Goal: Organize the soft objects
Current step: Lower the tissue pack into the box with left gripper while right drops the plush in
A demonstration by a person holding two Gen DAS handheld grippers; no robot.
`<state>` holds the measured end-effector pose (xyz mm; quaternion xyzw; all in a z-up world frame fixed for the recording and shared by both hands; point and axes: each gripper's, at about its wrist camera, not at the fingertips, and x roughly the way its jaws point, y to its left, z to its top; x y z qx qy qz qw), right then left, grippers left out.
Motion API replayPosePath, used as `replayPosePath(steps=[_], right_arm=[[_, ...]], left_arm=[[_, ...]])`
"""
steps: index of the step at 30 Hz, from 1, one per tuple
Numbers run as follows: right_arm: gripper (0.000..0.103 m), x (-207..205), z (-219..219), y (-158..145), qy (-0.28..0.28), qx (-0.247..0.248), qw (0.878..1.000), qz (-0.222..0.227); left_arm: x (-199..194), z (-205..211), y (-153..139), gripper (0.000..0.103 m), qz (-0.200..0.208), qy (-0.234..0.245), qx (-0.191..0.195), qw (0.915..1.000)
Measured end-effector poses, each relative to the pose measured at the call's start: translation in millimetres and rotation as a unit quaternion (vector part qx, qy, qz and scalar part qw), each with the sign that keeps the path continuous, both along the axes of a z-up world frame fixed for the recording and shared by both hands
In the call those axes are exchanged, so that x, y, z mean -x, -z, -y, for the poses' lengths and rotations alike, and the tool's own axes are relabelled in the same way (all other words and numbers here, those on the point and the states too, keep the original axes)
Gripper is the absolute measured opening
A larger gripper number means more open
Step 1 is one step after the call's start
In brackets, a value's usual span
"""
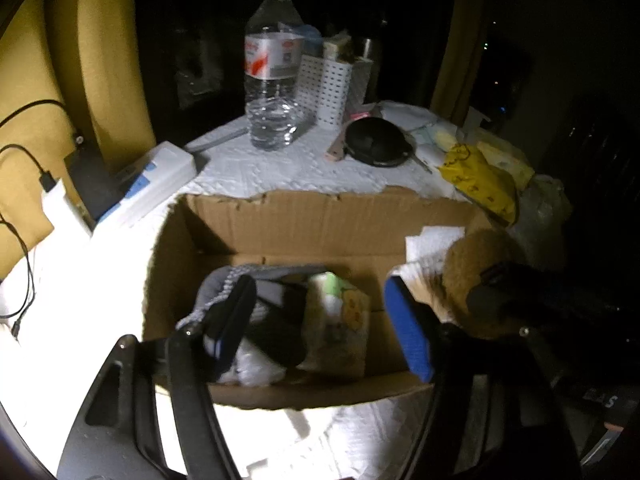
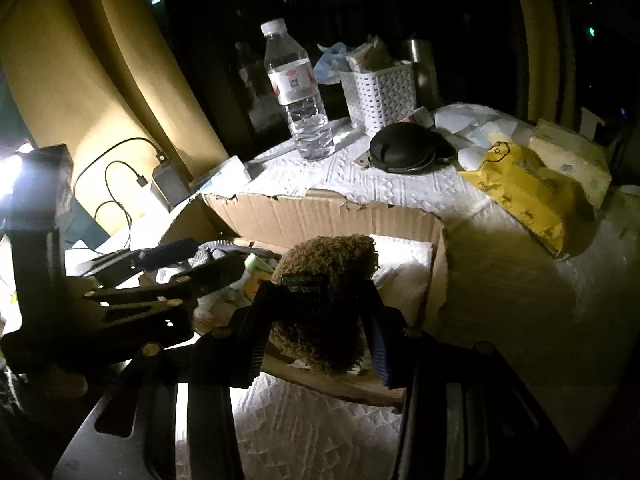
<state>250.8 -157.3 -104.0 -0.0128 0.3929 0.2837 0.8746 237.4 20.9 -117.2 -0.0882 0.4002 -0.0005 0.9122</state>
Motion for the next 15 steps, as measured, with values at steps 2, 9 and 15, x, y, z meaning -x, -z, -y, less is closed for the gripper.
replayPosePath(steps=[2, 9, 15], right_arm=[[0.045, -1, -3, 3, -0.001, 0.0, 1.0, -0.004], [0.045, -4, -16, 12, -0.007, 0.003, 1.0, -0.011], [0.05, -6, -22, 15, -0.002, 0.008, 1.0, -0.011]], left_arm=[[3, -3, 0, 0.068, -0.003, -0.002, -0.002, 1.0], [18, -10, -2, 0.068, -0.004, -0.01, -0.008, 0.9999], [24, -13, -4, 0.068, -0.002, -0.014, -0.006, 0.9999]])
